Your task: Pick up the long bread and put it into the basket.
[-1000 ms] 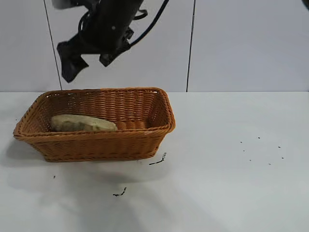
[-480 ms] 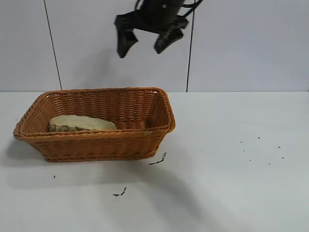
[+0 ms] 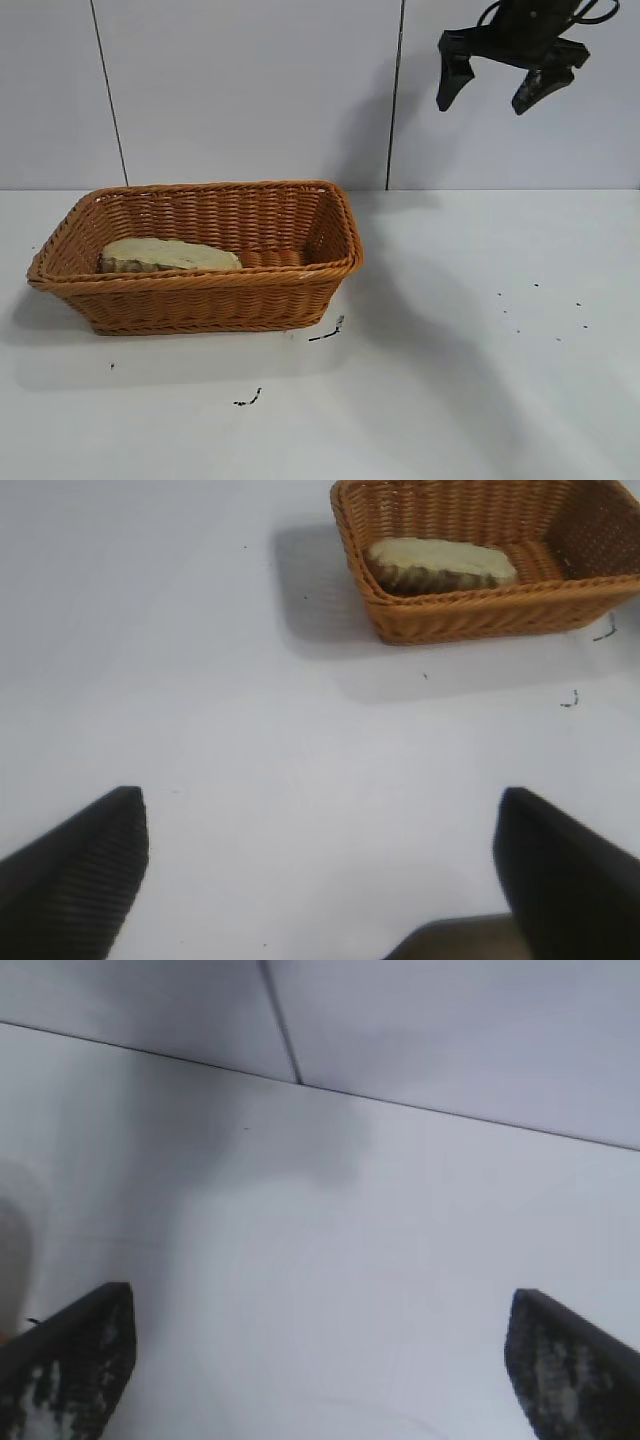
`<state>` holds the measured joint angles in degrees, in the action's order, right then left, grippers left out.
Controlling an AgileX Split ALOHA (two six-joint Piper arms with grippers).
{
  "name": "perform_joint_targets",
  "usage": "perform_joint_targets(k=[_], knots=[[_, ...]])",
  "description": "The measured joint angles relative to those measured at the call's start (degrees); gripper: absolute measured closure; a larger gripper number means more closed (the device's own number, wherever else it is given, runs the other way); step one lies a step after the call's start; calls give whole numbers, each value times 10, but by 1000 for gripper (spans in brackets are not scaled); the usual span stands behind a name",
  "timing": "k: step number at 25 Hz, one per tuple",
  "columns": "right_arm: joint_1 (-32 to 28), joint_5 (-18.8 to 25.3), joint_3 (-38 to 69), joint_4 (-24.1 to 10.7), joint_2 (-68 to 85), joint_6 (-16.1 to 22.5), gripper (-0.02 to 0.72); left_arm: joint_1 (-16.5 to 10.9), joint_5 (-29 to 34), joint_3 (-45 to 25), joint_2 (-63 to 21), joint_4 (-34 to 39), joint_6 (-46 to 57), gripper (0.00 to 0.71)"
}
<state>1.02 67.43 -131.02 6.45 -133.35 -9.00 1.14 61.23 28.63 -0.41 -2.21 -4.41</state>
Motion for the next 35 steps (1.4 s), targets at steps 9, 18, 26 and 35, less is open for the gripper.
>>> perform_joint_targets(k=[9, 18, 26, 35], knots=[[0, 21, 46, 2, 77, 0, 14, 0, 0, 0, 0, 0, 0, 18], [0, 20, 333, -6, 320, 2, 14, 0, 0, 0, 0, 0, 0, 18], [0, 21, 677, -15, 600, 2, 14, 0, 0, 0, 0, 0, 0, 18], [0, -53, 940, -27, 922, 26, 14, 0, 0, 0, 0, 0, 0, 18]])
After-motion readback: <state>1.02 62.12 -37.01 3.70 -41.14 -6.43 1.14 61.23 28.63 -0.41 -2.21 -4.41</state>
